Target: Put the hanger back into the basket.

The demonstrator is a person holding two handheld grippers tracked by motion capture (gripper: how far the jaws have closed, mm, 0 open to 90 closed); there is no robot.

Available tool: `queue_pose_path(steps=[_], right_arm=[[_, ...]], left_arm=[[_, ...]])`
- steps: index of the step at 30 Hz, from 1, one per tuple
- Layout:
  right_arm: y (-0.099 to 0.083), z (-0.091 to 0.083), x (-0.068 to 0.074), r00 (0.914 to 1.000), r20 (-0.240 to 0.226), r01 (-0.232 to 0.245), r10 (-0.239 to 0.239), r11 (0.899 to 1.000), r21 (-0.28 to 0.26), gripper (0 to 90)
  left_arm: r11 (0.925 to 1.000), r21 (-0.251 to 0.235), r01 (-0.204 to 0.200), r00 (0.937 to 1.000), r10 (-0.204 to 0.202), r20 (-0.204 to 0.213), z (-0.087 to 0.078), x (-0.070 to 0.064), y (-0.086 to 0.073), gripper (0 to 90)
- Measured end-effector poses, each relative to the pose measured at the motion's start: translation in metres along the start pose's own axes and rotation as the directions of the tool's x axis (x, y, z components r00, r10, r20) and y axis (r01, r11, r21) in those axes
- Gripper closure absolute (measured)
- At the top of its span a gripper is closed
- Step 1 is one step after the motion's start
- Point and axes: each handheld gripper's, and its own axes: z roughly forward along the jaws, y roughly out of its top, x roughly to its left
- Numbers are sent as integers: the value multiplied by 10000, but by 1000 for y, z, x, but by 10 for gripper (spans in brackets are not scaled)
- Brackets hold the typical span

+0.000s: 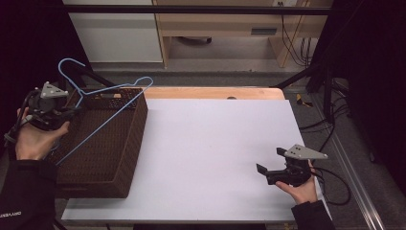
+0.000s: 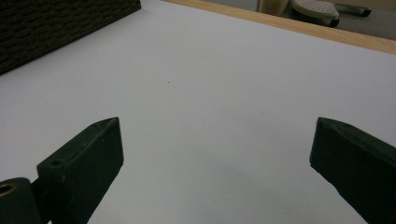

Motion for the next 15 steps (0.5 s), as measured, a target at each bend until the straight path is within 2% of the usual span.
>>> queue_pose_path(steps=[1,10,15], right_arm=[[0,0,0,10000,6,-1,1,10000,-3,33],[0,0,-1,10000,10,75,-75,10000,21,32],[0,0,-1,10000,10,57,-57,10000,19,32]], left_arm=[[10000,10,31,9999,-31,-132,1,3,-3,869],[9992,214,335,9985,-325,-445,9,17,-20,869],[9975,517,488,9970,-456,-621,18,23,-32,869]])
